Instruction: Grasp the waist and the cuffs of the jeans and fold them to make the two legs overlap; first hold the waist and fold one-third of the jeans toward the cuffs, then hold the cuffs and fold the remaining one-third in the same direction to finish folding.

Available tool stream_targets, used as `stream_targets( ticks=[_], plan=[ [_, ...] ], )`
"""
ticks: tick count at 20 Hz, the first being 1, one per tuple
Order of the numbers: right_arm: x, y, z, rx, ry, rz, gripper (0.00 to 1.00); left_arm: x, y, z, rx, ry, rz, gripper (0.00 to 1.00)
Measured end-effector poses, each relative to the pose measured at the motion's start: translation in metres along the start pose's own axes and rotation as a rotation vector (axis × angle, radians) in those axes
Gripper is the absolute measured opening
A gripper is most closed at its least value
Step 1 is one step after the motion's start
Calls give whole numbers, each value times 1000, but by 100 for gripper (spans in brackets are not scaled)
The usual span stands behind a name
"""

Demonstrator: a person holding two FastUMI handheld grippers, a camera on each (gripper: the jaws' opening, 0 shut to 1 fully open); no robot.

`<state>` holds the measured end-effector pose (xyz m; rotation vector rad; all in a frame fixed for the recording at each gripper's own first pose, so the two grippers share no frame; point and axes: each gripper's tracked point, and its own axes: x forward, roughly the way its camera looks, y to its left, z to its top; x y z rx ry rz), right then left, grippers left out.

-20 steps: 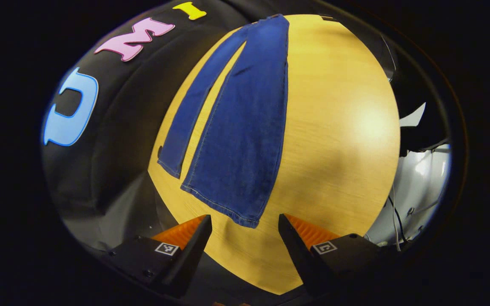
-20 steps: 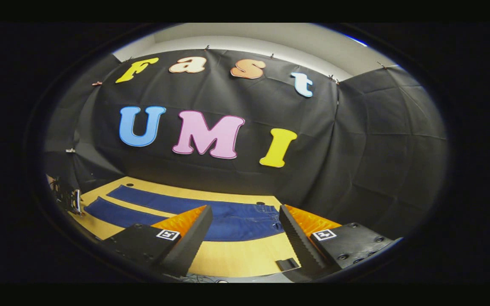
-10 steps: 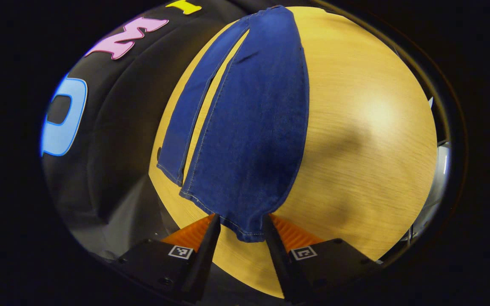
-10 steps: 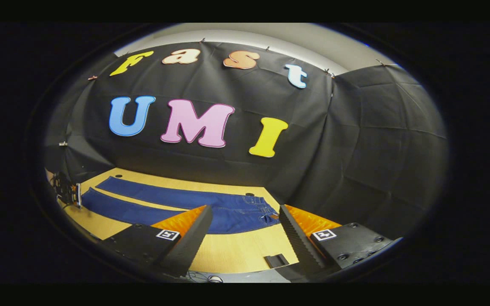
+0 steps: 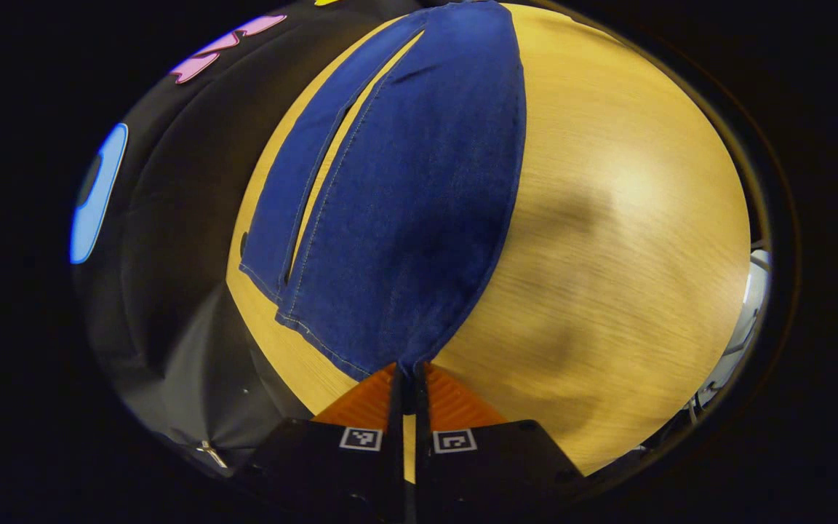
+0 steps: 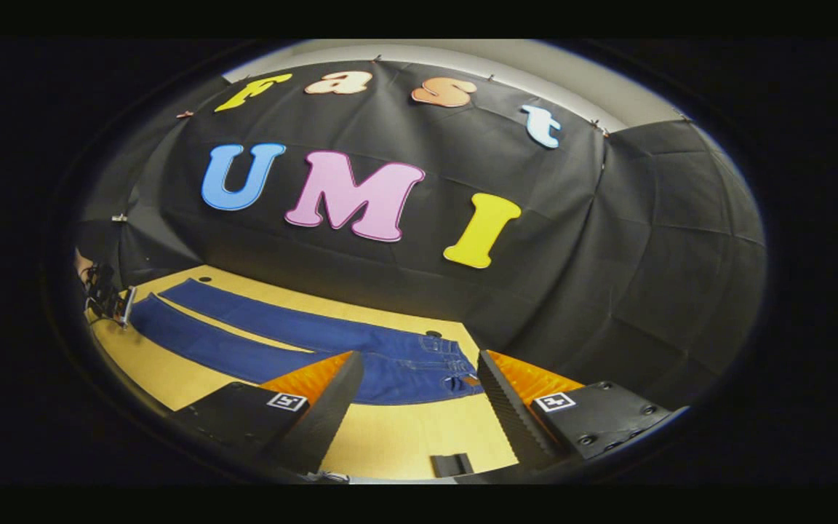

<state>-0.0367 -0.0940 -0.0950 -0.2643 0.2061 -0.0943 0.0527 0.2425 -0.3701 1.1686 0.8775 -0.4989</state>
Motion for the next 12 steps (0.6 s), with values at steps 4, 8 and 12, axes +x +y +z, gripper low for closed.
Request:
stream_targets(
  ticks=[4, 8, 12],
  plan=[
    [50, -41, -15, -143, 5, 15, 97, -3, -3, 5, -20, -3, 11, 6],
    [102, -92, -47, -288, 64, 29, 97, -6, -7, 10, -21, 7, -22, 6],
    [138, -102, -97, -458, 138, 132, 97, -6, -7, 9, -20, 10, -19, 6]
  ],
)
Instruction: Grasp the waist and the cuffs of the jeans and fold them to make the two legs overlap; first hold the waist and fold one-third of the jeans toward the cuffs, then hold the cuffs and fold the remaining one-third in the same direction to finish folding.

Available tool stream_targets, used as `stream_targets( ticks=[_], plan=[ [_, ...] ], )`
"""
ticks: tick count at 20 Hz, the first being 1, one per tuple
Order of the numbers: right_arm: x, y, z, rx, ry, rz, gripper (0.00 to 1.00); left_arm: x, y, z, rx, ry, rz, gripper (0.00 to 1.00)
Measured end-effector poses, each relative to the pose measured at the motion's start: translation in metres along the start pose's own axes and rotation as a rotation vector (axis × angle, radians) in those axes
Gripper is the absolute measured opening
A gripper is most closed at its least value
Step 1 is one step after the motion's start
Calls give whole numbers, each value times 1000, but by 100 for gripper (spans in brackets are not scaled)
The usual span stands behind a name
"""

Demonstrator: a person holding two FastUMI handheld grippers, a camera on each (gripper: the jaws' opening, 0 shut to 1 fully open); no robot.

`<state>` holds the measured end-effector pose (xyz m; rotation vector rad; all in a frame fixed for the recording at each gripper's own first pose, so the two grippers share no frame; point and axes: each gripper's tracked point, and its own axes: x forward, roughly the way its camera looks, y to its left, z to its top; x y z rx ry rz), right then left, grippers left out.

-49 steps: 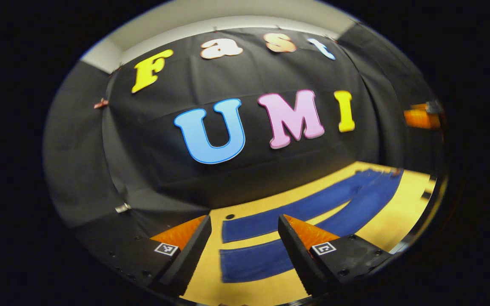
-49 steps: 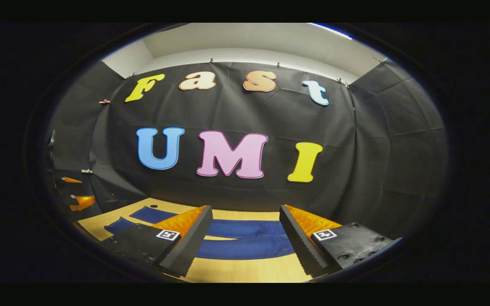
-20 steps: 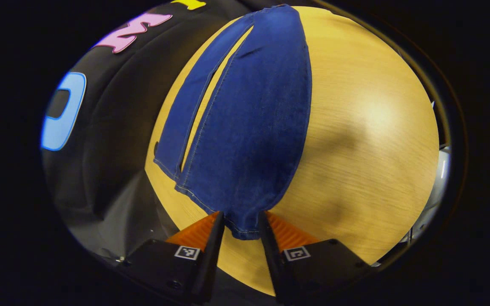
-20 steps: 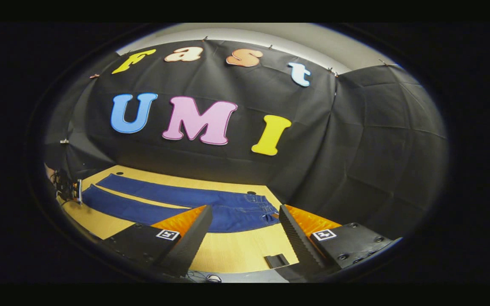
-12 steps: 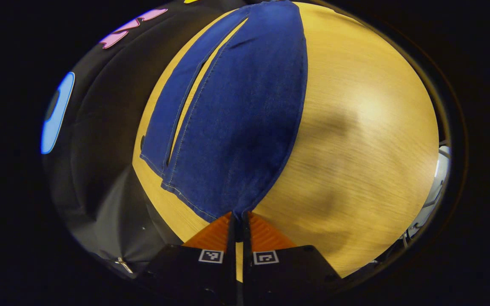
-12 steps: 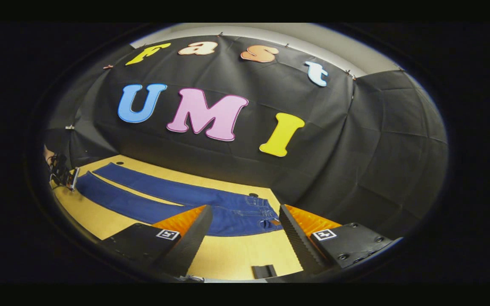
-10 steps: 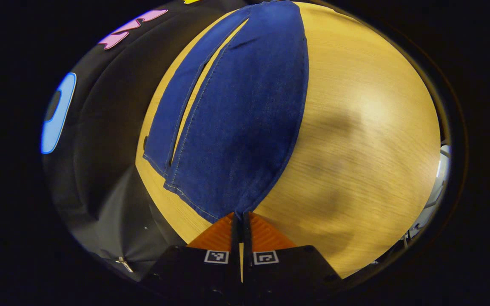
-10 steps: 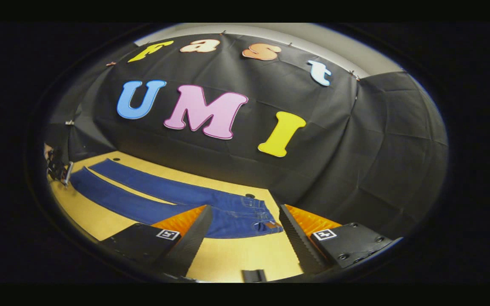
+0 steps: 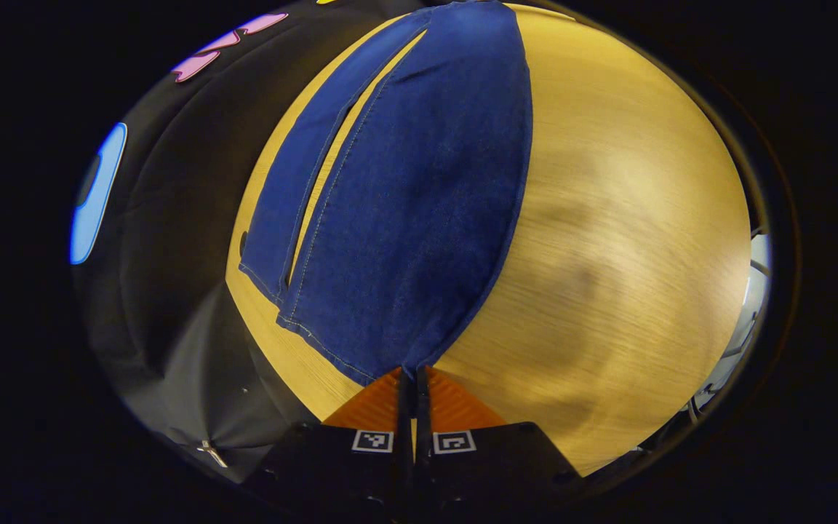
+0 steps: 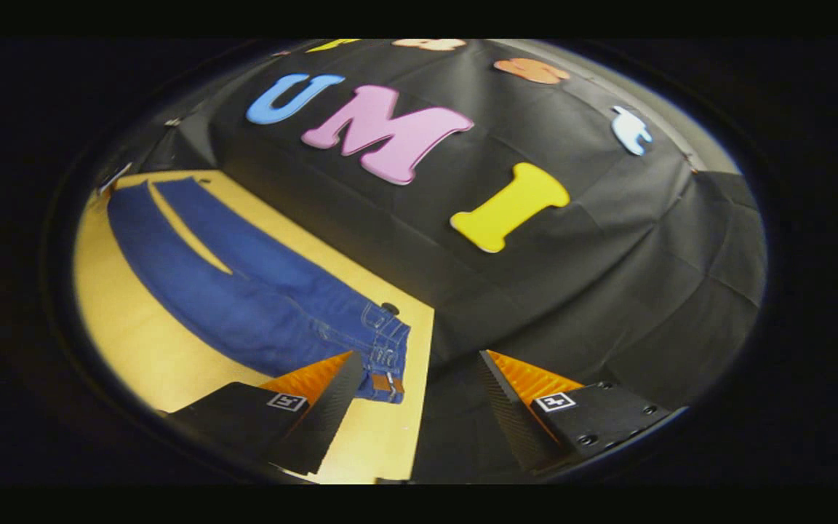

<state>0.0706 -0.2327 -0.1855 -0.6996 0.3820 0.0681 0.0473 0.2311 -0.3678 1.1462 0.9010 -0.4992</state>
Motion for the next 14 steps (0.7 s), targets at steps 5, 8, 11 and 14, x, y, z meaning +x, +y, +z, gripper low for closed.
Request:
stream_targets(
  ticks=[5, 8, 11, 14],
  plan=[
    [68, 17, -82, -230, 126, 148, 97, 1, 1, 1, -1, 19, 16, 6],
    [89, 30, -131, -407, 183, 240, 97, 0, 1, 2, -21, 24, 23, 6],
    [114, 46, -157, -534, 192, 300, 97, 0, 1, 3, -36, 28, 47, 6],
    [135, 51, -152, -608, 160, 283, 94, 0, 2, 4, -42, 39, 66, 6]
  ],
)
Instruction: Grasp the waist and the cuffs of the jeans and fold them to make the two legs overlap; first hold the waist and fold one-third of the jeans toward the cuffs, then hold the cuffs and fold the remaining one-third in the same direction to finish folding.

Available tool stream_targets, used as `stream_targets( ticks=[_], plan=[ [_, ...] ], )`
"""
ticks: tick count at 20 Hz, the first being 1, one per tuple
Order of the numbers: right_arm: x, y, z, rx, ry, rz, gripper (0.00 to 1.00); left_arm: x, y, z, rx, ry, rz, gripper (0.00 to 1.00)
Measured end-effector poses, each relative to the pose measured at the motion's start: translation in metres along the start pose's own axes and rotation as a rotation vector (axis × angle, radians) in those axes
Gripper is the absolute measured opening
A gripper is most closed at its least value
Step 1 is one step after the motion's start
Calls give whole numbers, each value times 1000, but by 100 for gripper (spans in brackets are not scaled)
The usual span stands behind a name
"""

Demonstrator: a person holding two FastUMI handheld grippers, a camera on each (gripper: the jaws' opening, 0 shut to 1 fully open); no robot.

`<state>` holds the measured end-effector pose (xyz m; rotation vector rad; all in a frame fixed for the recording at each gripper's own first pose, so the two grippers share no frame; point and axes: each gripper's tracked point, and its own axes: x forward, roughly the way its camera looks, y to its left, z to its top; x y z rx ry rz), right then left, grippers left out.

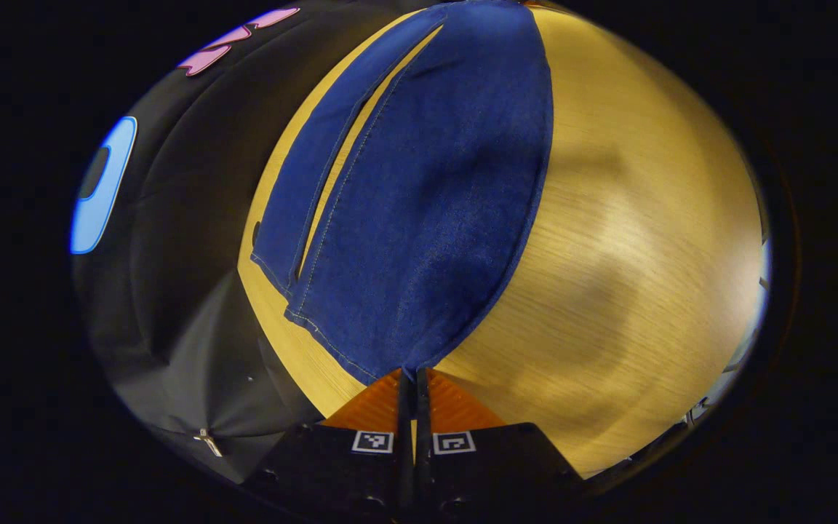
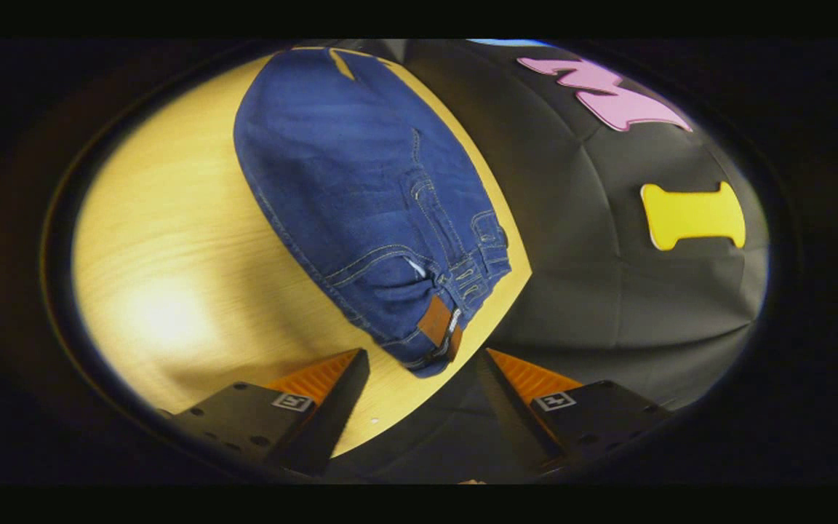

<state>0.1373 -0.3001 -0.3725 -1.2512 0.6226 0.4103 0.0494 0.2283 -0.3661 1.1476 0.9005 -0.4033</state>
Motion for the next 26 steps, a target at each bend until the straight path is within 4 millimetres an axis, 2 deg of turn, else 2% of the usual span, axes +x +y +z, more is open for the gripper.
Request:
stream_targets(
  ticks=[1, 3, 4, 5, 6, 7, 9, 10, 11, 12, 13, 15, 16, 17, 18, 19, 21, 22, 23, 26],
  plan=[
    [7, -1, 2, -15, -7, -10, 90, 0, 0, 2, -10, -4, 4, 6],
    [13, -2, 10, -57, -21, -20, 90, 2, 0, 3, -24, -5, 16, 5],
    [16, -3, 13, -80, -22, -29, 84, 2, 1, 3, -24, -4, 22, 5],
    [21, 0, 15, -93, -21, -26, 79, 3, 1, 3, -22, -4, 28, 6],
    [25, 7, 16, -96, -16, -9, 80, 2, 2, 3, -25, -5, 31, 6],
    [28, 12, 13, -107, -5, 1, 63, 2, 1, 3, -34, -3, 30, 6],
    [29, 10, 16, -142, -10, -15, 29, 2, 0, 3, -49, 3, 25, 5],
    [25, 10, 14, -156, -15, -21, 30, 2, 1, 3, -47, 7, 26, 6],
    [29, 12, 16, -164, -26, -15, 16, 2, 1, 3, -42, 11, 29, 6],
    [27, 13, 14, -170, -32, -3, 11, 3, 3, 2, -39, 17, 33, 6],
    [24, 13, 15, -166, -32, 15, 12, 3, 3, 3, -42, 24, 38, 6],
    [22, 14, 18, -131, -39, 64, 4, 2, 2, 4, -74, 35, 37, 6],
    [20, 13, 20, -136, -46, 75, 4, 2, 2, 4, -96, 36, 34, 6],
    [15, 13, 22, -161, -48, 91, 9, 2, 1, 4, -113, 39, 23, 6],
    [10, 13, 24, -194, -54, 108, 4, 2, 0, 4, -127, 40, 4, 5],
    [5, 12, 28, -219, -63, 123, 3, 0, -3, 6, -140, 40, -23, 6],
    [-10, -2, 35, -236, -78, 130, 3, 0, -5, 6, -182, 47, -56, 6],
    [-17, -9, 38, -218, -81, 130, 9, 1, 2, 8, -219, 53, -36, 6],
    [-25, -18, 44, -193, -88, 128, 9, -2, 1, 12, -282, 48, -33, 6],
    [-36, -53, 65, -104, -98, 111, 9, -6, 17, 25, -549, 13, -51, 6]
  ],
)
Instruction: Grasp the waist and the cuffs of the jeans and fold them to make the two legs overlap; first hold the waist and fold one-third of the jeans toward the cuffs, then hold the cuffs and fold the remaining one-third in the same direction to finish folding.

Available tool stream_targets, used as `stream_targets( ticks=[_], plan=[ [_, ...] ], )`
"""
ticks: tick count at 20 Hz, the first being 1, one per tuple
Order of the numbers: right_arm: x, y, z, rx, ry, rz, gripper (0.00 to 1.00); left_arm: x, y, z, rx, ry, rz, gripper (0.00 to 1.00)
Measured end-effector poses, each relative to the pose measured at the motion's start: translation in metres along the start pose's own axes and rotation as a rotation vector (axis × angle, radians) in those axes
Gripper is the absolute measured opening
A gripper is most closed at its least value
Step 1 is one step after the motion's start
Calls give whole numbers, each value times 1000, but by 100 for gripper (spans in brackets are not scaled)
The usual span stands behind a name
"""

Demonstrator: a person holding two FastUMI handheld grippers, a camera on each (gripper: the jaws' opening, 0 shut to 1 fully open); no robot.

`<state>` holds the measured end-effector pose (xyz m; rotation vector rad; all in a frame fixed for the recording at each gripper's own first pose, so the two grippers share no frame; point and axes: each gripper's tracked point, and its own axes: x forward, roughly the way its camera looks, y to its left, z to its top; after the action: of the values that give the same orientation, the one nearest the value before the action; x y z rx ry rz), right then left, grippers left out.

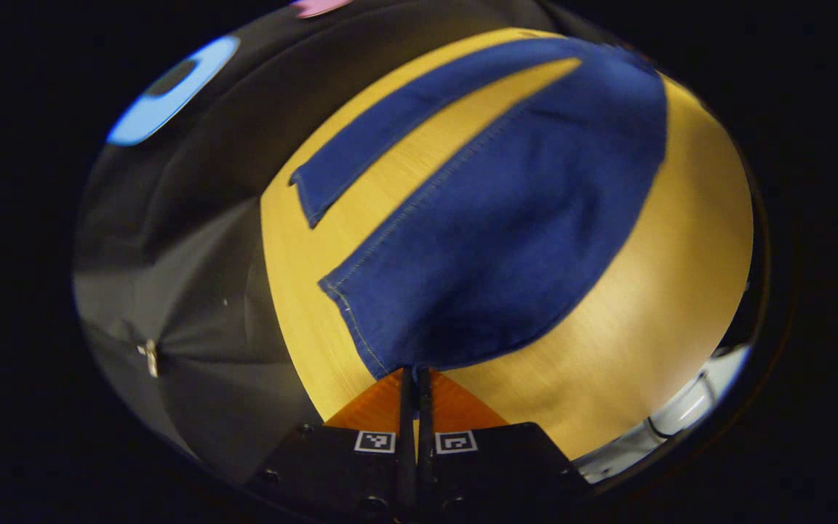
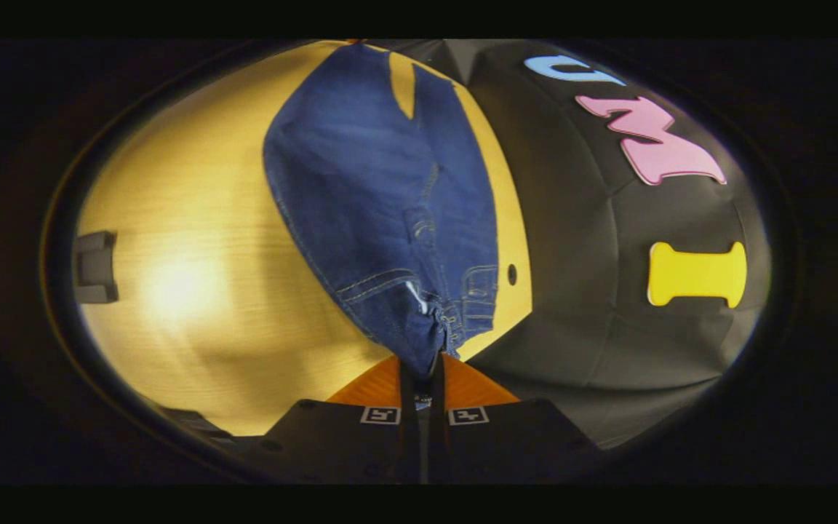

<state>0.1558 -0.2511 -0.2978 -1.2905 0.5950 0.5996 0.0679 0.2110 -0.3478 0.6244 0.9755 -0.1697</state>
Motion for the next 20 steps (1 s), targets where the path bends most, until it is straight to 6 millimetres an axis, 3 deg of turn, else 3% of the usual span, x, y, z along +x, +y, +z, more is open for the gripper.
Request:
stream_targets(
  ticks=[2, 3, 5, 8, 10, 11, 13, 14, 15, 16, 18, 20],
  plan=[
    [-1, -28, 12, 121, -15, -9, 9, -10, 13, 25, -193, -41, -25, 6],
    [-3, -43, 21, 195, -25, -9, 4, -17, 27, 45, -266, -65, -30, 6],
    [2, -78, 35, 318, -44, -23, 4, -34, 43, 79, -414, -117, -78, 6],
    [20, -127, 46, 425, -63, -51, 4, -40, 92, 131, -549, -176, -84, 6],
    [43, -151, 48, 530, -63, -48, 4, -23, 119, 156, -608, -192, -89, 6],
    [55, -162, 45, 605, -51, -40, 9, -10, 127, 166, -658, -188, -113, 5],
    [80, -173, 39, 752, -11, -23, 9, 16, 140, 180, -755, -157, -160, 6],
    [89, -179, 34, 809, 12, -20, 4, 27, 147, 187, -799, -151, -179, 6],
    [90, -186, 29, 871, 29, -10, 4, 38, 154, 195, -841, -145, -199, 6],
    [94, -193, 27, 937, 48, 3, 14, 50, 159, 207, -884, -143, -221, 6],
    [103, -213, 34, 1108, 85, 39, 4, 71, 175, 217, -966, -136, -231, 10],
    [102, -229, 44, 1278, 111, 63, 4, 80, 181, 221, -991, -125, -202, 6]
  ],
)
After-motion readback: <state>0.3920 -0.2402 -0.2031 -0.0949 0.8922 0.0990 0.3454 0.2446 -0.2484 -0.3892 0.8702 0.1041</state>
